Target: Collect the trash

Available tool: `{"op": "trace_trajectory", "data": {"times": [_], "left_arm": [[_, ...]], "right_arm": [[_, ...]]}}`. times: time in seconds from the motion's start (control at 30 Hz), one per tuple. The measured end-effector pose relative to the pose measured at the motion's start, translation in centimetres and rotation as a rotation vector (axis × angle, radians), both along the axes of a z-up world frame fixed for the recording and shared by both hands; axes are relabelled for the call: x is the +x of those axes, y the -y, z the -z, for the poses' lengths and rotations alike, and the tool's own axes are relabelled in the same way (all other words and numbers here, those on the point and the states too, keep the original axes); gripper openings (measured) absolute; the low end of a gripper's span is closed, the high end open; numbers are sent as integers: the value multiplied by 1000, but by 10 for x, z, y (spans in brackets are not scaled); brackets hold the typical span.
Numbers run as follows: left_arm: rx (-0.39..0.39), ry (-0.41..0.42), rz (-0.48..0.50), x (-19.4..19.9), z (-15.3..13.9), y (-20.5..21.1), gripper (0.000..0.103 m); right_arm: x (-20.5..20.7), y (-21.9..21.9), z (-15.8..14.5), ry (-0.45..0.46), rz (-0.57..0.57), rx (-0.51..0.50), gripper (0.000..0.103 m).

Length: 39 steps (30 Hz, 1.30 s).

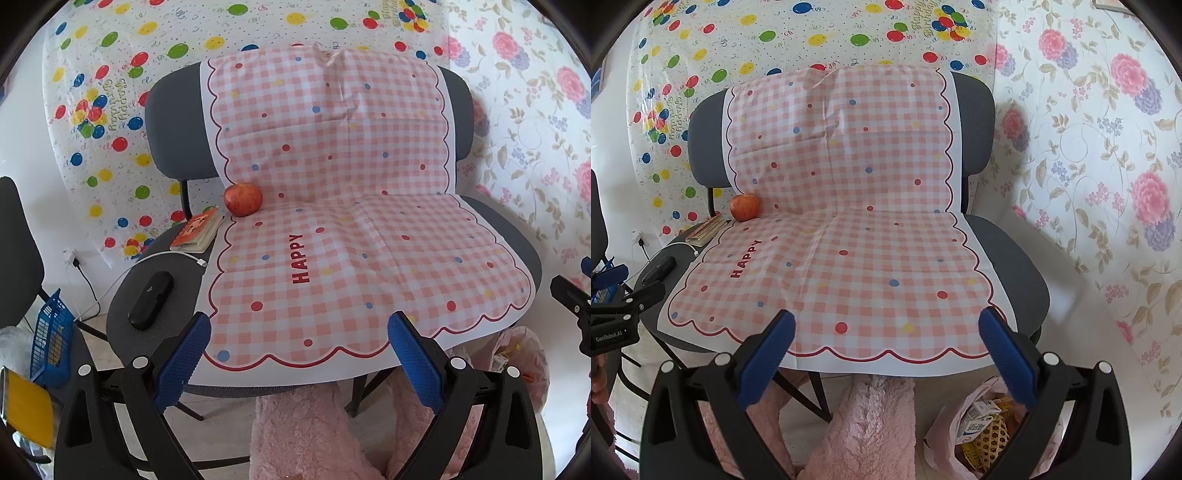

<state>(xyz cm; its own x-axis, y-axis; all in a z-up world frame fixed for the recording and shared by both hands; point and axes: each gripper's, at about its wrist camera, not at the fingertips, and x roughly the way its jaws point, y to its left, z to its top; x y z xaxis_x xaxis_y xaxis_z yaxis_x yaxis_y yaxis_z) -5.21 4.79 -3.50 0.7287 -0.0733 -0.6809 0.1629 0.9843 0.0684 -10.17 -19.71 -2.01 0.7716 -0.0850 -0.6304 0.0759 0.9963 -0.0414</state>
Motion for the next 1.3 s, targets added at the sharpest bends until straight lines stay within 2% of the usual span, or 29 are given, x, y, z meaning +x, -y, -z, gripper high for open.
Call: {"op": "trace_trajectory", "data": {"times": [0.93, 1.13, 1.3], "left_arm": [[-3, -2, -30, -2, 1, -1, 95], [12, 29, -8, -1, 1, 5, 95], [29, -38, 4, 28, 22, 10, 95]], "right_arm": [[1, 9, 8, -15, -6, 0, 97], [6, 14, 14, -29, 1, 9, 97], [30, 26, 27, -51, 6, -2, 97]]}}
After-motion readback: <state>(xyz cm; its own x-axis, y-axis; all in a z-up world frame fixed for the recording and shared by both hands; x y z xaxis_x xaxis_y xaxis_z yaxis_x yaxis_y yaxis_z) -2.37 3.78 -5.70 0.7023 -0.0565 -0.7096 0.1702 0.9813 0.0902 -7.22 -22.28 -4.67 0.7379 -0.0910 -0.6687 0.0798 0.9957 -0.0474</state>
